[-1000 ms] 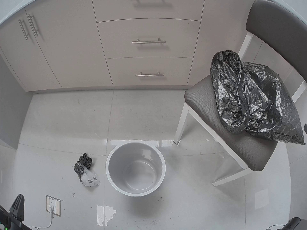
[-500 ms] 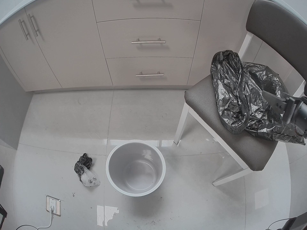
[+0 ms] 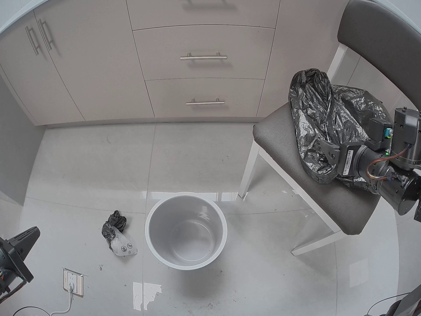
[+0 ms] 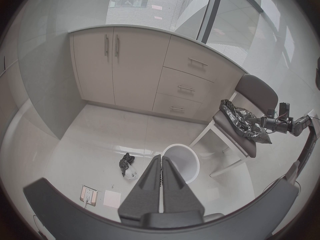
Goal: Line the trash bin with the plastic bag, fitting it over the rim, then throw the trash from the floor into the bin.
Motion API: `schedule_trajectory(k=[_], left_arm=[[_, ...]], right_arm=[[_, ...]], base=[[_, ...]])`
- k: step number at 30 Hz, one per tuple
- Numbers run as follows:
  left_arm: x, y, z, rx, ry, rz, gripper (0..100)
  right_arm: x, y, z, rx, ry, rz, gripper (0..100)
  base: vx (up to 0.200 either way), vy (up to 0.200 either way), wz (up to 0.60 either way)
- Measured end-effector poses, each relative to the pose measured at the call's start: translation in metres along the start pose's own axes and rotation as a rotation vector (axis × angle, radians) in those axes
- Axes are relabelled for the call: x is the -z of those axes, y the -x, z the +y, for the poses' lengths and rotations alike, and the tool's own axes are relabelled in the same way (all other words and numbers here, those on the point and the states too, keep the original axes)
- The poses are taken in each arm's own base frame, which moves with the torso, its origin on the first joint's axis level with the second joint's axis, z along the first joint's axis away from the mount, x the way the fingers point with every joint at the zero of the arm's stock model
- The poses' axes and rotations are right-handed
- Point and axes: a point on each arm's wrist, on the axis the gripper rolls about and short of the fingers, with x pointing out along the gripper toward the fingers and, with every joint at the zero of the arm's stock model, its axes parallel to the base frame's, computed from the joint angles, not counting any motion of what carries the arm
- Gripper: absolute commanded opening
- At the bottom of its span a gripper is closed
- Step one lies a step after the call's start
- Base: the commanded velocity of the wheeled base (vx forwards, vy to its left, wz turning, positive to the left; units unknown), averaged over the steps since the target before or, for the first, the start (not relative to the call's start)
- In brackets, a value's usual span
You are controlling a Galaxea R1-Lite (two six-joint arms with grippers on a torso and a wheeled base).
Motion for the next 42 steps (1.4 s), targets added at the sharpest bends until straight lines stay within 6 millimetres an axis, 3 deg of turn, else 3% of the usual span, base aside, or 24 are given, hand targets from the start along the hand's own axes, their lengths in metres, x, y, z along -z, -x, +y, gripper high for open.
schedule_trajectory(k=[15, 33, 34, 42], left_arm=[[-0.003, -0.014, 0.001, -0.006, 0.003, 0.043, 0], [-0.003, -0.021, 0.001, -0.01, 0.004, 0.054, 0], [-0.003, -0.021, 0.001, -0.01, 0.004, 0.054, 0], [-0.002, -0.021, 0.001, -0.01, 0.002, 0.059, 0]], right_arm=[[0.038, -0.014, -0.005, 0.106, -0.01, 0.059, 100], [0.049, -0.045, -0.009, 0.178, -0.007, 0.077, 100], [0.05, -0.046, -0.009, 0.179, -0.007, 0.078, 0], [0.054, -0.046, -0.01, 0.182, -0.025, 0.089, 0]], base=[[0.0, 0.0, 0.0], [0.0, 0.0, 0.0], [0.0, 0.0, 0.0], [0.0, 0.0, 0.0]])
